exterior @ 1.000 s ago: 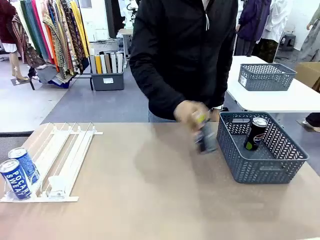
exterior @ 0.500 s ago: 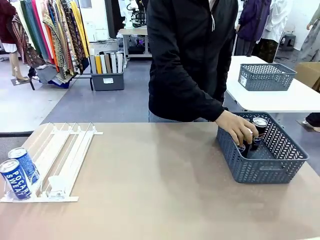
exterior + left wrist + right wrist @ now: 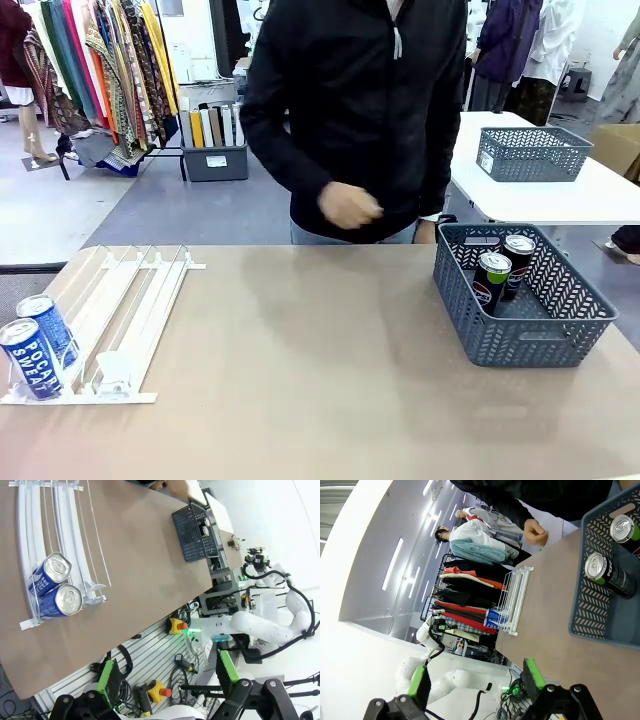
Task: Retrieve and store the cans from the dispenser.
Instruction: Pick up one can from the Automatic Can Dispenser and place it in the middle of the table.
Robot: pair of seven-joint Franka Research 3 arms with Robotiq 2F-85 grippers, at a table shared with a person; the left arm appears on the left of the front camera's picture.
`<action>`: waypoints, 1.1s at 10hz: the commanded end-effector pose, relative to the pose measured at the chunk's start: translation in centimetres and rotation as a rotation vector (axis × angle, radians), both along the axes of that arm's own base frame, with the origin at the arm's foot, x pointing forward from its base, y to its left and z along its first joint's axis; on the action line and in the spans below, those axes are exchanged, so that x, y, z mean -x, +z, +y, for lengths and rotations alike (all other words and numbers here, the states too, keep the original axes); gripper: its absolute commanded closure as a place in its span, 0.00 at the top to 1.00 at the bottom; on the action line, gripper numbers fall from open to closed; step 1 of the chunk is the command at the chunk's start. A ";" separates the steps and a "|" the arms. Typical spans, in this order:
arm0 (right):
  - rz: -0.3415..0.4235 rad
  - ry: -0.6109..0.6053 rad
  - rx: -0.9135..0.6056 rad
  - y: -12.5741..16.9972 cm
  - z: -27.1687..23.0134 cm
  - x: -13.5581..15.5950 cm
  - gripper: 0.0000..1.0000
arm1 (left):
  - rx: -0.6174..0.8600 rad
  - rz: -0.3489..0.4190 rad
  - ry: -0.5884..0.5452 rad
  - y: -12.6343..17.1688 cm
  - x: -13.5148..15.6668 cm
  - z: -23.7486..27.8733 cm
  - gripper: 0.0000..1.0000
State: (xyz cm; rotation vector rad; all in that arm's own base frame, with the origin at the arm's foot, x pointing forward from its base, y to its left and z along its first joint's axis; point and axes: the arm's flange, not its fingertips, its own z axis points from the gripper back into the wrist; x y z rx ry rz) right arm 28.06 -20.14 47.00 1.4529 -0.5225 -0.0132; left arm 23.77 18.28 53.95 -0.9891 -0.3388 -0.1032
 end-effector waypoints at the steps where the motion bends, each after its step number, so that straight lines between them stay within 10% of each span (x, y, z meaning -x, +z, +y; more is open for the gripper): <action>1: -0.026 0.001 -0.003 0.3 -0.1 -0.1 1.00 | 0.019 -0.024 -0.009 0.2 -0.1 0.0 1.00; 6: -0.026 0.001 -0.003 0.3 -0.1 -0.1 1.00 | 0.006 -0.001 0.001 0.0 0.0 0.0 1.00; 11: -0.026 0.001 -0.003 0.3 -0.1 -0.1 1.00 | -0.718 0.088 -0.034 -2.6 -2.8 -9.9 1.00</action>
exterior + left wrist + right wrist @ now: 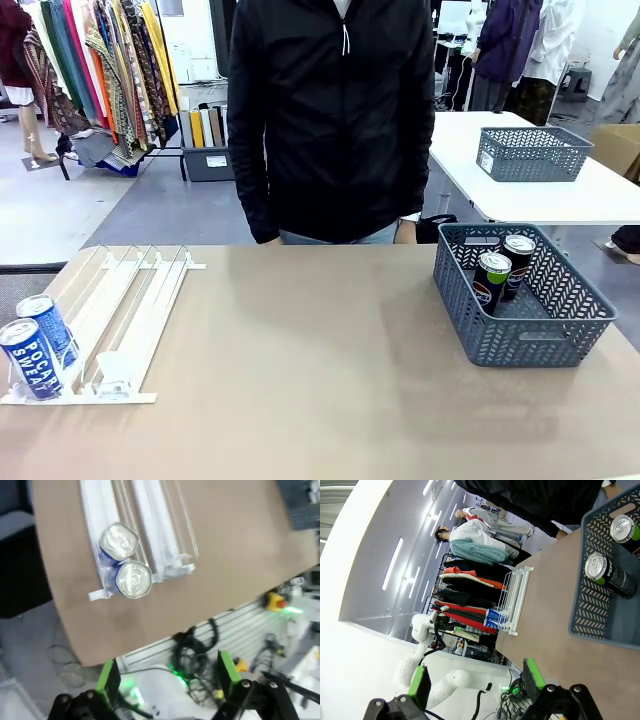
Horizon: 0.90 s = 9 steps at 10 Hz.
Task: Retrieve and store the cans from the dispenser.
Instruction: Pick up one can from the Automatic Can Dispenser and place it in the middle of the table.
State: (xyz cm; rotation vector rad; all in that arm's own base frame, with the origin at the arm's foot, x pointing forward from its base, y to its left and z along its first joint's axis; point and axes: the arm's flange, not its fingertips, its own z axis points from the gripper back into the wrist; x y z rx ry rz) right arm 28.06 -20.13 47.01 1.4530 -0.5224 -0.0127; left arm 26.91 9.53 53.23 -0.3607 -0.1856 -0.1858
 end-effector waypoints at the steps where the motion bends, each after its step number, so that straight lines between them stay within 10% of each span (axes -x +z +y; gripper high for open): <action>1: -0.026 0.001 -0.003 0.2 -0.1 -0.1 1.00 | -0.125 -0.020 -0.018 -2.9 -0.4 -2.5 1.00; 4: -0.026 0.001 -0.003 0.2 -0.1 -0.1 1.00 | -0.238 -0.102 0.080 -6.8 -2.7 -4.7 1.00; 9: -0.026 0.001 -0.003 0.2 -0.1 -0.1 1.00 | -0.264 -0.014 0.084 -10.9 -3.7 -6.6 1.00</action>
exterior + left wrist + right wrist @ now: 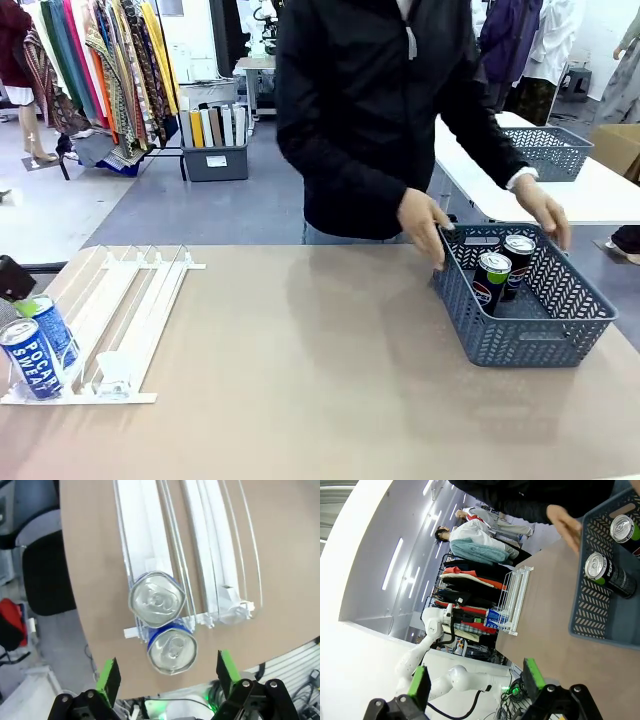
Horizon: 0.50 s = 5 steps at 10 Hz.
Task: Retrieve and store the cans from the dispenser.
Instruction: Pick up one can from the Automatic Can Dispenser and place it in the middle of the table.
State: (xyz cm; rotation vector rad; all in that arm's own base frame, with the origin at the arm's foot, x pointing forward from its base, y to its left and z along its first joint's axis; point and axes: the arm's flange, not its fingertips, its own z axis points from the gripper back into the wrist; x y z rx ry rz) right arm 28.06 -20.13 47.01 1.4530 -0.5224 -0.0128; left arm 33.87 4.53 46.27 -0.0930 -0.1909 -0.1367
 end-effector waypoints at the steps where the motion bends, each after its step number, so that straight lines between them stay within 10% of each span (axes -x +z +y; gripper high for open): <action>1: -0.026 0.001 -0.003 0.2 -0.1 -0.1 1.00 | 0.029 0.038 0.004 -4.6 3.1 -2.2 1.00; 5: -0.026 0.001 -0.003 0.2 -0.1 -0.1 1.00 | 0.014 0.136 0.023 -6.9 3.7 -2.8 1.00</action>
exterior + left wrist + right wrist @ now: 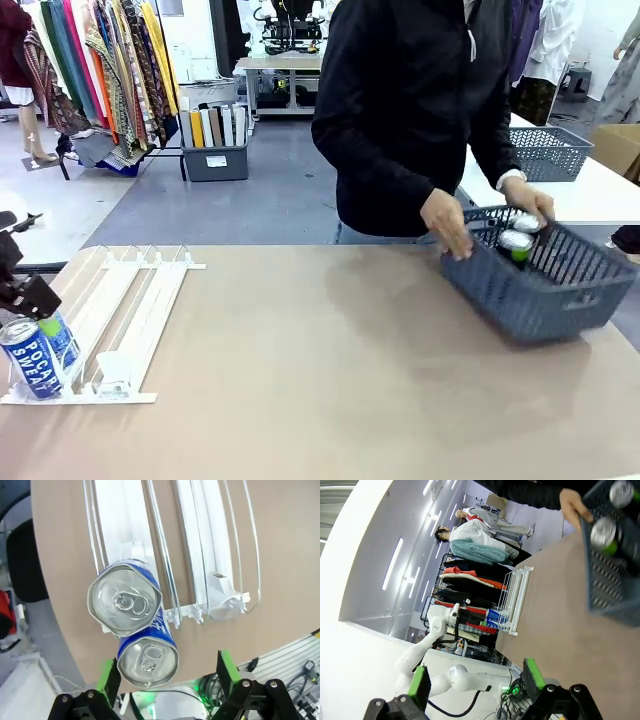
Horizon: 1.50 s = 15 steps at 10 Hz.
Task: Retrieve and store the cans from the dispenser.
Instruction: Pick up one can from the Automatic Can Dispenser and place it in the middle of the table.
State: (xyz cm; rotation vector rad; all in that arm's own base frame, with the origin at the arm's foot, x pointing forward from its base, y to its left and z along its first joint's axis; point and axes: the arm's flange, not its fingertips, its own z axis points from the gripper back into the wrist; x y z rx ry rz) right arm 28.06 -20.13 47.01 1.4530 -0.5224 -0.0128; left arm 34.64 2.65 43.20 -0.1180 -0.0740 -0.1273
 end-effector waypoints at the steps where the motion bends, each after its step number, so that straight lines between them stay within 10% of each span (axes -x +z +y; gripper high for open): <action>1: -0.026 0.001 -0.003 0.2 -0.1 -0.1 1.00 | -0.005 0.026 0.016 -4.7 4.5 -1.2 1.00; 15: -0.026 0.001 -0.003 0.2 -0.1 -0.1 1.00 | -0.122 0.025 0.020 -7.3 4.6 -1.3 1.00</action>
